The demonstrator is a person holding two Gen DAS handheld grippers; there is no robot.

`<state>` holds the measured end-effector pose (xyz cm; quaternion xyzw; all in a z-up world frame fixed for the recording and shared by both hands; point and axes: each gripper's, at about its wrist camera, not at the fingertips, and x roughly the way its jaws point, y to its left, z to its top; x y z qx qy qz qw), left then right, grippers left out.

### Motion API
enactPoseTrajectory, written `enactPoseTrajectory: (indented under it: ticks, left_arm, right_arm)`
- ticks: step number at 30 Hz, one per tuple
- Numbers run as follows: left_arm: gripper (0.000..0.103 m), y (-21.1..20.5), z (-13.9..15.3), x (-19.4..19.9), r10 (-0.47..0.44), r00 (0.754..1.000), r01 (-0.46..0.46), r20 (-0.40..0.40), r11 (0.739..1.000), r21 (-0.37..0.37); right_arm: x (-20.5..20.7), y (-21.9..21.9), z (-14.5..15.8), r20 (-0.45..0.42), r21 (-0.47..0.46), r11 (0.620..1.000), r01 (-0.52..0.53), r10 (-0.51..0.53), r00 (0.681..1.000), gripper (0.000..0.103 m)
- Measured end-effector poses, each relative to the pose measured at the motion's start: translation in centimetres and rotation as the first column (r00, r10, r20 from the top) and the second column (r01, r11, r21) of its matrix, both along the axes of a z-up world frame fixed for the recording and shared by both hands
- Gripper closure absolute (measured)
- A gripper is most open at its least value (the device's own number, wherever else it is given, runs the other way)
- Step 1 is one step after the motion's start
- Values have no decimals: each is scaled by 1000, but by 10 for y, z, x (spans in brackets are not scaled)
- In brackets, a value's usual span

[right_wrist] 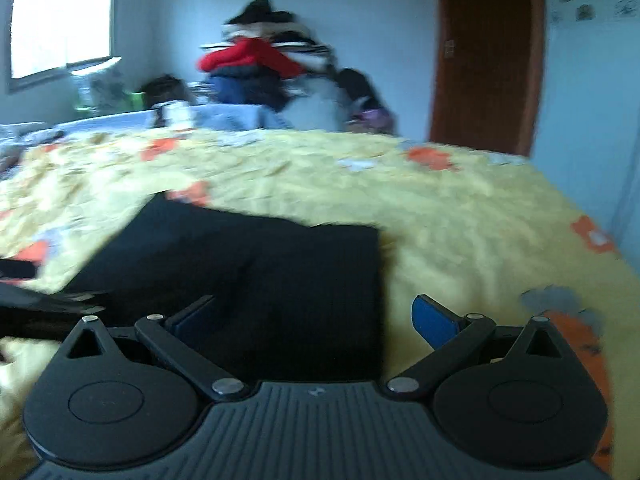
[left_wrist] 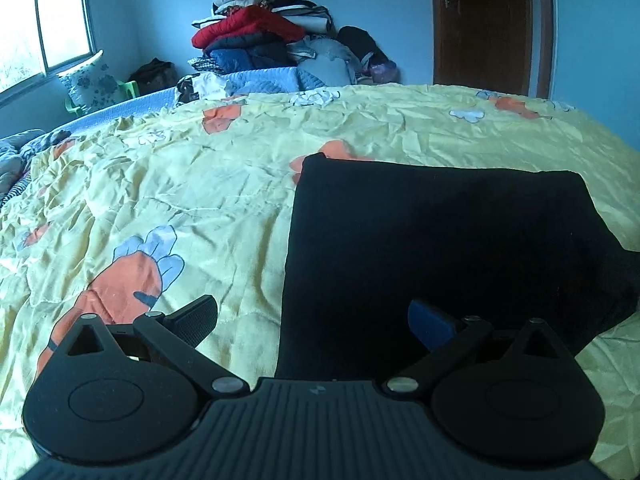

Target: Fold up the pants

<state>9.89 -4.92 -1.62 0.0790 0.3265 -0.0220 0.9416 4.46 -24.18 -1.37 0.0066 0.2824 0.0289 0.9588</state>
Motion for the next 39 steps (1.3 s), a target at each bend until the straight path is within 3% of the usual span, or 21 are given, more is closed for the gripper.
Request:
enactPoseTrajectory:
  ticks: [3, 5, 7, 10, 21, 39]
  left_arm:
    - [1, 0, 4, -6, 1, 1000, -1, 10, 1000, 1]
    - [1, 2, 8, -12, -1, 1000, 0, 23, 1000, 9]
    - [1, 4, 9, -16, 9, 999, -10, 34, 1000, 19]
    - [1, 7, 8, -17, 25, 1000, -25, 16, 1000, 5]
    - [1, 14, 5, -33, 22, 1000, -22, 13, 1000, -17]
    - [1, 26, -21, -80, 16, 1000, -16, 5, 1000, -11]
  right_arm:
    - [14, 4, -23, -78, -122, 991, 52, -62, 995, 0]
    - [11, -11, -25, -99, 5, 996, 87, -86, 991, 0]
    - [4, -18, -18, -94, 63, 989, 133, -127, 987, 0]
    - [-4, -15, -11, -63, 70, 990, 120, -116, 991, 0]
    - [-30, 12, -19, -112, 143, 989, 27, -11, 994, 0]
    - [-44, 35, -32, -89, 5, 999, 32, -31, 996, 0]
